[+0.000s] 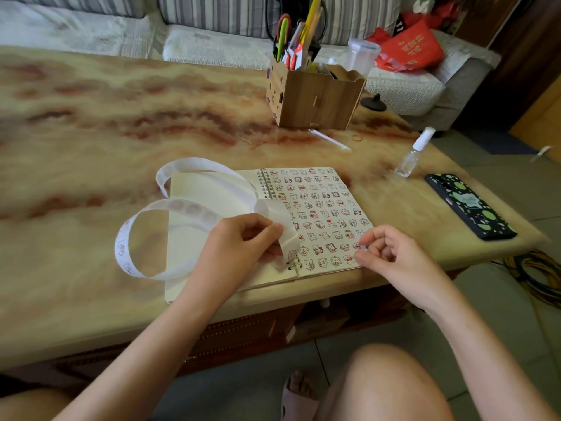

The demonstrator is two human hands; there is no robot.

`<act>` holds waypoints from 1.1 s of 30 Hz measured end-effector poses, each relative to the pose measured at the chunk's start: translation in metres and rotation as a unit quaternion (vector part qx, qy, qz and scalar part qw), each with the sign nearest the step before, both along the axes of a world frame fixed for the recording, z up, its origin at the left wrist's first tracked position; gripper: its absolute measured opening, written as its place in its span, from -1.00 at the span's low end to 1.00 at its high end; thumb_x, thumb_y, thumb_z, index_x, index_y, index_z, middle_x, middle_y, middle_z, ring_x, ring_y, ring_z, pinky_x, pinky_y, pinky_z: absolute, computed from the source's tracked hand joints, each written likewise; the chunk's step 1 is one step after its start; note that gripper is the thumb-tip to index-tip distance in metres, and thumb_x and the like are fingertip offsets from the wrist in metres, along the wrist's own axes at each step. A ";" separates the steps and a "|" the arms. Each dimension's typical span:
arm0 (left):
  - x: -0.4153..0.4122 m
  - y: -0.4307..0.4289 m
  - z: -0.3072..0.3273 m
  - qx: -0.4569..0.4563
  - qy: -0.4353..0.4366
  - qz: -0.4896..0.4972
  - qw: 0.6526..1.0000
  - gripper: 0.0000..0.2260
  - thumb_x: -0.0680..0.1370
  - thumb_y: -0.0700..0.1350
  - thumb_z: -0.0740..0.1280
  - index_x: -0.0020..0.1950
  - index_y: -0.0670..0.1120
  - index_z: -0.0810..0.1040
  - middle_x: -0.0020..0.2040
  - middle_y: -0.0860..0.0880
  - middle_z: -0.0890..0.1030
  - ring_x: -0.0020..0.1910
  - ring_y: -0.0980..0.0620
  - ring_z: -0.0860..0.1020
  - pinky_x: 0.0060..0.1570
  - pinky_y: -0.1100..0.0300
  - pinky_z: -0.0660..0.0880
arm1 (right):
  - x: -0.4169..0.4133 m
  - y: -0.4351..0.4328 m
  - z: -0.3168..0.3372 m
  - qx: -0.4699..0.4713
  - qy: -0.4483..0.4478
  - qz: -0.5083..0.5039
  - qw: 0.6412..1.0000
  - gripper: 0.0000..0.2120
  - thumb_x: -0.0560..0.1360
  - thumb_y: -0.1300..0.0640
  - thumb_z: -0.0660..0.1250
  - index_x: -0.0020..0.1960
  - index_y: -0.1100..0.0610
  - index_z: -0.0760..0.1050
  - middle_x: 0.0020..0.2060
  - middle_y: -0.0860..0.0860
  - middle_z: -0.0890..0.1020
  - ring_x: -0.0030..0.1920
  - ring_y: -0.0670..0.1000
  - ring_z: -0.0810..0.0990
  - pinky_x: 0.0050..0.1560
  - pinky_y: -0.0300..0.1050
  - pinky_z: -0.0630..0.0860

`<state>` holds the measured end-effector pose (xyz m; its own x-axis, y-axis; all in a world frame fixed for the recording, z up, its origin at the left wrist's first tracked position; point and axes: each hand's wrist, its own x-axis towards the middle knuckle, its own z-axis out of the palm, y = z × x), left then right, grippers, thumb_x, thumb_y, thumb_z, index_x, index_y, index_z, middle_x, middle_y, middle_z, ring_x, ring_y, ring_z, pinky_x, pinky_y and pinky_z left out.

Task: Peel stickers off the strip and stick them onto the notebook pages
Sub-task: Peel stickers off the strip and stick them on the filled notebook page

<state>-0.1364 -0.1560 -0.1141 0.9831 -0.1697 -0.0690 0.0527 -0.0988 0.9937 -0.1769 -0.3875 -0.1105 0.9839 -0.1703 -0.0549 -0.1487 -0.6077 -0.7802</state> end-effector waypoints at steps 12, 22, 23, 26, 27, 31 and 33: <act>-0.002 0.000 0.005 -0.019 -0.014 0.003 1.000 -0.85 0.54 -0.21 0.33 -0.20 -0.19 0.61 -0.36 -0.09 0.67 -0.37 0.02 0.63 -0.24 0.23 0.61 | 0.004 0.007 -0.005 -0.046 -0.008 -0.038 0.998 -0.93 0.51 0.10 0.36 -0.06 0.03 0.47 -0.28 0.02 0.51 -0.36 -0.14 0.41 -0.27 -0.26 0.36; -0.004 0.002 0.015 -0.064 -0.064 0.010 0.996 -0.85 0.57 -0.19 0.28 -0.14 -0.21 0.58 -0.36 -0.04 0.64 -0.36 0.06 0.63 -0.33 0.23 0.59 | -0.005 0.053 0.022 0.031 -0.220 0.023 0.975 -0.94 0.48 0.11 0.39 -0.06 0.04 0.57 -0.15 -0.13 0.65 -0.05 -0.15 0.59 -0.01 -0.25 0.48; -0.004 0.002 0.015 -0.068 -0.064 0.011 0.996 -0.85 0.57 -0.19 0.28 -0.14 -0.21 0.58 -0.36 -0.06 0.65 -0.36 0.06 0.63 -0.34 0.24 0.59 | -0.003 0.061 0.021 0.059 -0.203 0.047 0.976 -0.93 0.47 0.11 0.41 -0.04 0.04 0.58 -0.11 -0.14 0.66 0.00 -0.14 0.60 0.06 -0.18 0.49; -0.004 0.001 0.015 -0.075 -0.067 0.017 0.995 -0.86 0.57 -0.19 0.28 -0.14 -0.19 0.58 -0.37 -0.05 0.64 -0.36 0.06 0.63 -0.34 0.24 0.58 | 0.004 0.076 0.019 0.112 -0.178 0.080 0.974 -0.89 0.45 0.15 0.44 -0.04 0.05 0.58 -0.09 -0.14 0.67 0.02 -0.12 0.61 0.12 -0.07 0.50; -0.004 0.001 0.015 -0.077 -0.068 0.019 0.995 -0.86 0.56 -0.19 0.29 -0.15 -0.19 0.58 -0.37 -0.04 0.64 -0.37 0.06 0.63 -0.34 0.25 0.58 | 0.005 0.079 0.018 0.114 -0.180 0.083 0.973 -0.89 0.44 0.17 0.45 -0.05 0.07 0.58 -0.11 -0.14 0.66 0.01 -0.12 0.61 0.10 -0.08 0.51; -0.004 0.000 0.015 -0.083 -0.072 0.019 0.994 -0.86 0.56 -0.19 0.29 -0.14 -0.20 0.59 -0.38 -0.03 0.63 -0.38 0.09 0.62 -0.35 0.27 0.57 | 0.007 0.080 0.016 0.161 -0.184 0.075 0.967 -0.86 0.43 0.24 0.46 -0.06 0.07 0.57 -0.18 -0.09 0.67 -0.11 -0.12 0.63 0.01 -0.16 0.52; -0.005 -0.001 0.015 -0.081 -0.072 0.015 0.994 -0.85 0.56 -0.18 0.29 -0.12 -0.22 0.59 -0.34 -0.10 0.64 -0.37 0.07 0.62 -0.34 0.26 0.58 | 0.007 0.080 0.015 0.166 -0.189 0.069 0.965 -0.85 0.43 0.26 0.45 -0.09 0.05 0.55 -0.20 -0.06 0.66 -0.13 -0.10 0.62 -0.02 -0.14 0.53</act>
